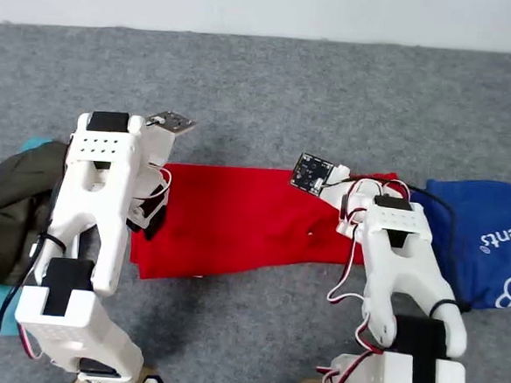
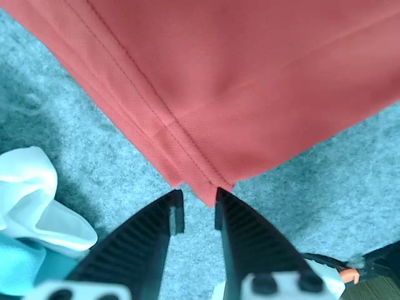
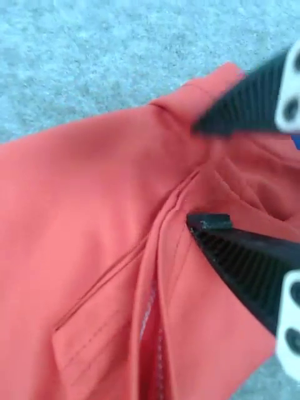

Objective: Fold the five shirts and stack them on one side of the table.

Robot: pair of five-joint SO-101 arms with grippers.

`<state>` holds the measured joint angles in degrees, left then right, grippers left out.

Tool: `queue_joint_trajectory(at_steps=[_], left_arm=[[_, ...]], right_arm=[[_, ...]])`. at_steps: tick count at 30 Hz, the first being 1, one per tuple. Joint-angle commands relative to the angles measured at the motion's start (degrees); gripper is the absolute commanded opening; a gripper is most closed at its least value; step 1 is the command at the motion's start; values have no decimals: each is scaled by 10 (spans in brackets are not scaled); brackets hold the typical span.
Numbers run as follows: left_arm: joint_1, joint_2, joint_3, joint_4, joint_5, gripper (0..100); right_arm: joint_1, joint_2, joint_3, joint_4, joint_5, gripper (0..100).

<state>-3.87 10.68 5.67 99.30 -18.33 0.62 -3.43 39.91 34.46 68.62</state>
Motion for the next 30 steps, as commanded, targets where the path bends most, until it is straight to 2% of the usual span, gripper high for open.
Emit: queue_joint_trajectory(at_steps=[1, 5, 9, 11, 13, 22, 25, 30], left_arm=[[0, -25, -1, 11, -8, 94], [0, -25, -1, 11, -8, 94], [-4, -25, -4, 9, -4, 97], [-12, -25, -4, -6, 3, 98], [-19, -25, -4, -25, 40, 98], [-18, -19, -1, -72, 172, 99], [-23, 9, -3, -75, 200, 99], [-35, 86, -42, -75, 247, 99]], right_arm=[[-7, -24, -28, -38, -14, 360], [-4, 0, -30, -86, -66, 403], [5, -27, -50, -65, -135, 403], [14, -63, -76, -16, -186, 403], [22, -103, -96, 56, -216, 403], [27, -222, -140, 394, -220, 402], [28, -233, -140, 444, -222, 402], [27, -249, -140, 471, -223, 402]])
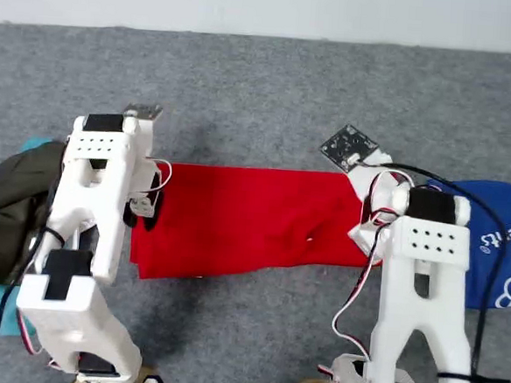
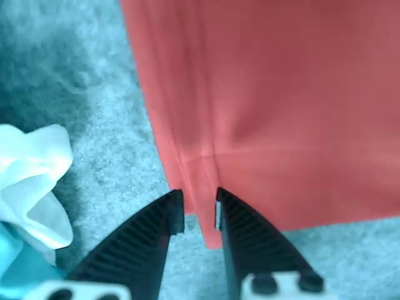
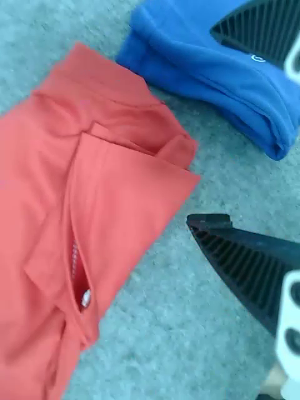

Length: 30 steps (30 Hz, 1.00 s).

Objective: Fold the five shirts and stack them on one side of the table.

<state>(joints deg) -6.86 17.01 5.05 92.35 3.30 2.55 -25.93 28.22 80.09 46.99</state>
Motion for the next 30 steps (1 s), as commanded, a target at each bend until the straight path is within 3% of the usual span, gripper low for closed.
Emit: queue_joint_trajectory(at_steps=[1, 10, 19, 25, 30], left_arm=[[-8, 38, -53, -5, 43, 99], [-14, 174, -182, -5, 113, 99], [-33, 262, -255, 11, 120, 99], [-55, 245, -273, 47, 81, 106], [-59, 240, -274, 67, 37, 182]], right_arm=[[7, -27, -23, 21, -7, 402], [8, -58, -22, 73, -53, 402], [7, -67, 9, 69, -57, 402], [7, -67, 32, 67, -56, 402], [7, -67, 32, 67, -56, 402]])
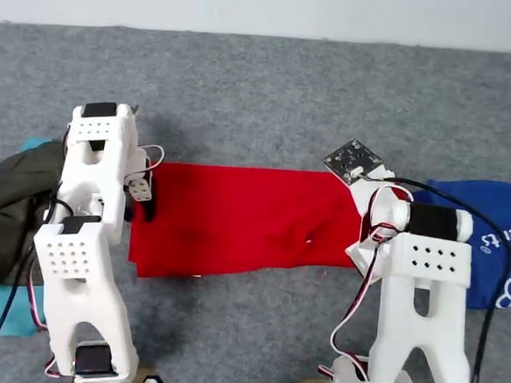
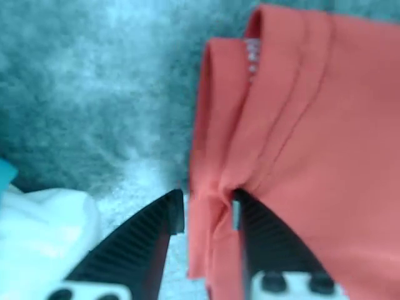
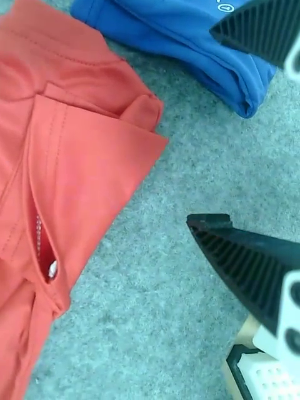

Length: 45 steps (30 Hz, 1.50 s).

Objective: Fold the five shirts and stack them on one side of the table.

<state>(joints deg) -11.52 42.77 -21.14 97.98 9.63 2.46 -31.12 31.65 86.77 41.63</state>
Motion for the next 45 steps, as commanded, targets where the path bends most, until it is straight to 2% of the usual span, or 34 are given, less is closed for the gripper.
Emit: queue_joint_trajectory(at_steps=[1, 11, 18, 22, 31, 38, 45], left_arm=[[-13, -18, -12, 10, -30, 189], [-4, 56, -13, -55, -28, 179], [4, 93, -35, -25, -27, 17], [6, 104, -45, 2, -4, 13], [1, 100, -50, 4, 4, 13], [-94, 56, -102, 25, -2, 11], [-157, -10, -86, 26, -56, 9]], right_arm=[[7, -15, -3, 0, -3, 402], [8, -15, -3, 0, -3, 402], [8, -15, -3, 1, -3, 402], [8, -15, -3, 1, -4, 402], [8, -15, -3, 6, -5, 402], [8, -15, -3, 7, -5, 402], [5, -15, -3, 3, -6, 402]])
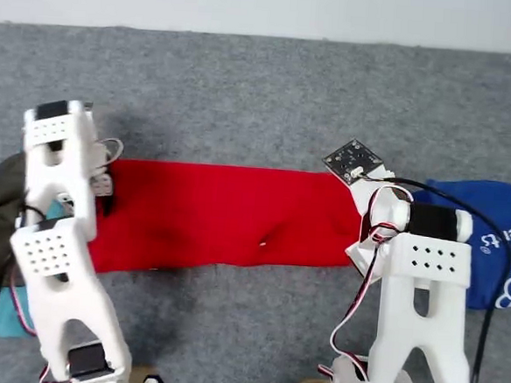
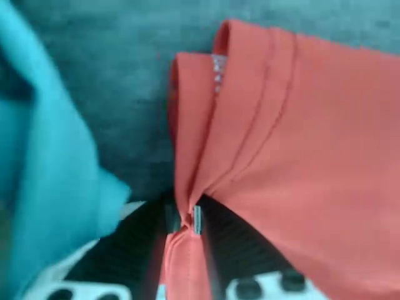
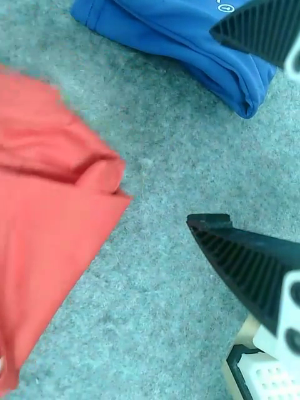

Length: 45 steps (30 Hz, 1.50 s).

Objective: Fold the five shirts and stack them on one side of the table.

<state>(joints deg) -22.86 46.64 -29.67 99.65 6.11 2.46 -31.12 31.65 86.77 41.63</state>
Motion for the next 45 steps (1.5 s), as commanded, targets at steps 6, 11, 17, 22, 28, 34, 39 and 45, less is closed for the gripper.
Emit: queue_joint_trajectory(at_steps=[6, 11, 17, 22, 28, 34, 39, 45], left_arm=[[-76, -115, 2, 10, -25, 9], [-1, -149, 36, 10, -21, 9], [164, -205, 46, 10, -4, 9], [245, -239, 47, 10, -4, 10], [215, -241, 47, 9, -4, 10], [102, -241, 75, 9, -4, 10], [51, -241, 151, 8, -6, 10], [-12, -241, 164, 9, -6, 11]], right_arm=[[5, -15, -3, 1, -6, 402], [5, -15, -3, 1, -6, 402], [8, -15, -3, 7, -6, 402], [-20, -16, -3, 34, -8, 401], [-186, -16, -3, 37, -76, 401], [-329, -9, -3, -47, -142, 401], [-362, -8, 13, -126, -150, 401], [-406, -8, 112, -239, -164, 401]])
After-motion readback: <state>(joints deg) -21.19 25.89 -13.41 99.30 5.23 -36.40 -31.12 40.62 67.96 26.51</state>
